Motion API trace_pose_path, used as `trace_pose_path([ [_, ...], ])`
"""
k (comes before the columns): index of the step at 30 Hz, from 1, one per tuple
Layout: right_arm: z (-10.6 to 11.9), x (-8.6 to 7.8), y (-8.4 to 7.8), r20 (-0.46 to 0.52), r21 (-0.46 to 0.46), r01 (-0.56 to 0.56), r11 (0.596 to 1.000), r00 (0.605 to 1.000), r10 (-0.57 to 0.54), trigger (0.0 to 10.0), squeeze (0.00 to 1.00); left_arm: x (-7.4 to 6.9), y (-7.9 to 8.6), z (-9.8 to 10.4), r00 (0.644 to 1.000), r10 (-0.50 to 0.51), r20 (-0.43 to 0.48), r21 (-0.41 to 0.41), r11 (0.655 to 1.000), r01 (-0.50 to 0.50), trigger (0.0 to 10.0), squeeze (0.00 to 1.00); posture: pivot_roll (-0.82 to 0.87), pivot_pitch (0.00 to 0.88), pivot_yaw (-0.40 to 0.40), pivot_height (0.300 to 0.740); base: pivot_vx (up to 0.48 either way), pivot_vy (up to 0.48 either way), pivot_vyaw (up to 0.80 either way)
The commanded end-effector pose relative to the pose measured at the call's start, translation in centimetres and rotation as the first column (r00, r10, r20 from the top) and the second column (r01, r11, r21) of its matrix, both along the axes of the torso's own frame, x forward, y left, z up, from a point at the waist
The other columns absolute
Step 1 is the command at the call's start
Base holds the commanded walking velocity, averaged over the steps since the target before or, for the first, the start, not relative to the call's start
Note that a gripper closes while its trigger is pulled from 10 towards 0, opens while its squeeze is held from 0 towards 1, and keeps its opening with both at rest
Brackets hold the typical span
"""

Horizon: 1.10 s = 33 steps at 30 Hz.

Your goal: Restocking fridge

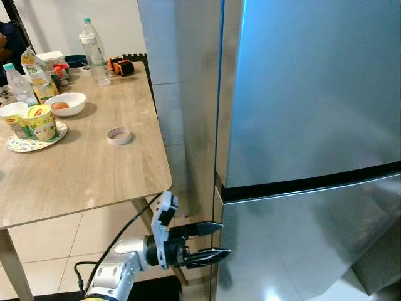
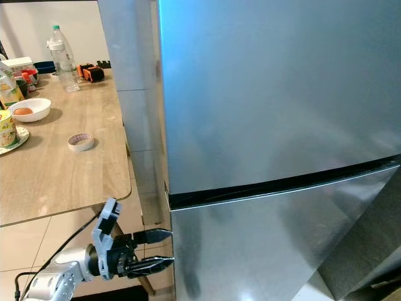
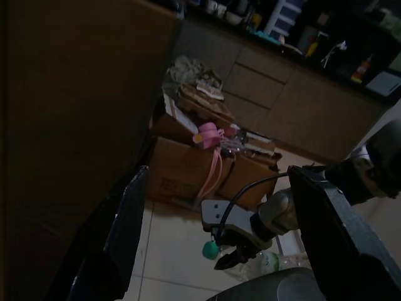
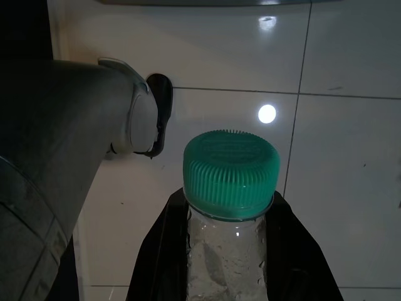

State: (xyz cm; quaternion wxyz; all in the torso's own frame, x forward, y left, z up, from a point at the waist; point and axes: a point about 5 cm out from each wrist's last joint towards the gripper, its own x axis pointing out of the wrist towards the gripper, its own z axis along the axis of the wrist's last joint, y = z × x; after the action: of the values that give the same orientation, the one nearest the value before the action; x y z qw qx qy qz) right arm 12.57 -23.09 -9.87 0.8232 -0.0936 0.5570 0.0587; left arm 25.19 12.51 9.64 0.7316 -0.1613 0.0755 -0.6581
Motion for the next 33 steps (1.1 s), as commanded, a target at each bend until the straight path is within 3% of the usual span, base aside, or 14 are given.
trace_pose_path([
  [1, -0.1, -0.2, 0.0, -0.012, -0.007, -0.002, 1.000, 1.000, 0.002, 10.0, 0.00, 0.1, -0.7, -0.1, 1.000, 0.003, 0.011, 0.019, 1.000, -0.003, 10.0, 0.00, -0.10, 0.000, 0.002, 0.734, 0.000, 0.000, 0.00],
  [12, -0.1, -0.3, 0.1, -0.014, -0.003, -0.001, 1.000, 1.000, 0.001, 10.0, 0.00, 0.8, -2.7, -0.8, 0.996, 0.081, 0.031, 0.055, 0.995, -0.083, 10.0, 0.00, -0.10, 0.000, 0.004, 0.734, 0.000, 0.000, 0.00],
  [18, -0.1, -0.3, 0.1, -0.015, -0.002, -0.003, 1.000, 1.000, 0.003, 10.0, 0.00, 0.0, -2.9, -0.5, 1.000, 0.007, 0.006, 0.011, 1.000, -0.007, 9.6, 0.00, -0.10, 0.000, 0.004, 0.734, 0.000, 0.000, 0.00],
  [19, -0.1, -0.3, 0.2, -0.015, -0.002, -0.003, 1.000, 1.000, 0.003, 10.0, 0.00, -0.1, -2.9, -0.5, 1.000, 0.000, 0.007, 0.008, 1.000, 0.000, 4.2, 0.00, -0.10, 0.000, 0.004, 0.734, 0.000, 0.000, 0.00],
  [20, -0.1, -0.3, 0.2, -0.015, -0.002, -0.002, 1.000, 1.000, 0.002, 10.0, 0.00, -0.1, -2.9, -0.5, 1.000, 0.002, -0.003, 0.001, 1.000, -0.002, 0.0, 0.00, -0.10, 0.000, 0.004, 0.734, 0.000, 0.000, 0.00],
  [24, -0.2, -0.3, 0.2, -0.015, -0.002, -0.001, 1.000, 1.000, 0.001, 10.0, 0.00, -0.4, -3.0, -0.6, 1.000, -0.026, -0.002, 0.011, 1.000, 0.026, 0.0, 0.00, -0.10, 0.000, 0.004, 0.734, 0.000, 0.000, 0.00],
  [25, -0.2, -0.3, 0.2, -0.015, -0.001, -0.002, 1.000, 1.000, 0.002, 10.0, 0.00, -0.5, -3.0, -0.6, 0.999, -0.037, -0.001, 0.013, 0.999, 0.037, 9.4, 0.00, -0.10, 0.000, 0.004, 0.734, 0.000, 0.000, 0.00],
  [28, -0.2, -0.3, 0.2, -0.016, -0.001, -0.002, 1.000, 1.000, 0.002, 10.0, 0.00, -0.6, -3.0, -0.6, 0.999, -0.043, -0.001, 0.013, 0.999, 0.043, 9.4, 0.00, -0.10, 0.000, 0.004, 0.734, 0.000, 0.000, 0.00],
  [29, -0.2, -0.3, 0.3, -0.016, 0.000, -0.002, 1.000, 1.000, 0.002, 10.0, 0.00, -0.6, -3.0, -0.6, 0.999, -0.043, 0.000, 0.014, 0.999, 0.043, 10.0, 0.00, -0.10, 0.000, 0.004, 0.734, 0.000, 0.000, 0.00],
  [33, -0.2, -0.3, 0.3, -0.017, 0.001, -0.003, 1.000, 1.000, 0.003, 10.0, 0.00, -0.8, -2.9, -0.5, 0.999, -0.054, -0.002, 0.014, 0.998, 0.054, 10.0, 0.00, -0.10, 0.000, 0.004, 0.734, 0.000, 0.000, 0.00],
])
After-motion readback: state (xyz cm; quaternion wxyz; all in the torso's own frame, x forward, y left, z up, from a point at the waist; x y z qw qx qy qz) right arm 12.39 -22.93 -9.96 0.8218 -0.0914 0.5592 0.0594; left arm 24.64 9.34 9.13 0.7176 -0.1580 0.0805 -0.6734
